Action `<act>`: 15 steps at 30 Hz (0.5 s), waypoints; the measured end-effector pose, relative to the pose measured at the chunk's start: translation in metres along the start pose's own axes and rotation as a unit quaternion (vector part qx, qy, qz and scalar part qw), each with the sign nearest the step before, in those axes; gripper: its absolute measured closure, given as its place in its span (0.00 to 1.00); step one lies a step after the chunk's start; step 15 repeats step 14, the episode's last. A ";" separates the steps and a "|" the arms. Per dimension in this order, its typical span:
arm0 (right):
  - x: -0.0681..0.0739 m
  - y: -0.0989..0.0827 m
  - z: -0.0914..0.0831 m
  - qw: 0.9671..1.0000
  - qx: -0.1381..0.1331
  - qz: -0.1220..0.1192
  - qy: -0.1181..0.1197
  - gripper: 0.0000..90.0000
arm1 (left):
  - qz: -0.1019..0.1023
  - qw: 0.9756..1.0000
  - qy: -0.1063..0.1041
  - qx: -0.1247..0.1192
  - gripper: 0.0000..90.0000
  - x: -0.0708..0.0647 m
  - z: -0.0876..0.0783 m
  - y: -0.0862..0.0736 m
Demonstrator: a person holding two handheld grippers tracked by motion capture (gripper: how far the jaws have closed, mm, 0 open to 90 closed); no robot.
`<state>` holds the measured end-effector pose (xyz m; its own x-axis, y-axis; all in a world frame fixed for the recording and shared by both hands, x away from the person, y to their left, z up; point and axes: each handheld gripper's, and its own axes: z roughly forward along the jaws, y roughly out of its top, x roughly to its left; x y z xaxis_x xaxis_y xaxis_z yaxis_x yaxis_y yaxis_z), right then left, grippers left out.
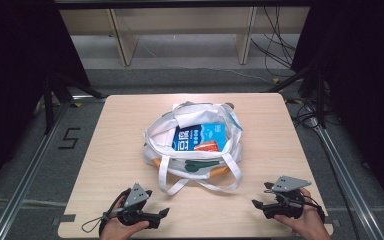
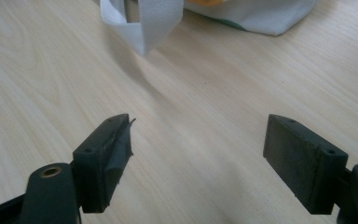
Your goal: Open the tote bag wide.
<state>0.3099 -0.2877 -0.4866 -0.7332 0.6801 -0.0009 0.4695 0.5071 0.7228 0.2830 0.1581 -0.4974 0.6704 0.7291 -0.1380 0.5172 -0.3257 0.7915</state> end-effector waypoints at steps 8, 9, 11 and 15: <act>0.000 0.000 -0.001 1.000 0.005 0.018 0.001 0.27 | 0.005 1.000 0.004 0.002 0.18 0.004 0.000 0.000; -0.002 0.000 -0.001 1.000 0.001 0.006 0.000 0.27 | 0.002 1.000 0.006 0.004 0.18 0.003 0.000 0.000; -0.002 0.000 0.000 1.000 -0.002 0.004 -0.004 0.27 | 0.012 1.000 0.003 0.015 0.18 0.005 -0.001 0.000; -0.003 0.000 0.000 1.000 -0.003 0.003 -0.004 0.27 | 0.008 1.000 0.005 0.014 0.18 0.005 -0.001 0.000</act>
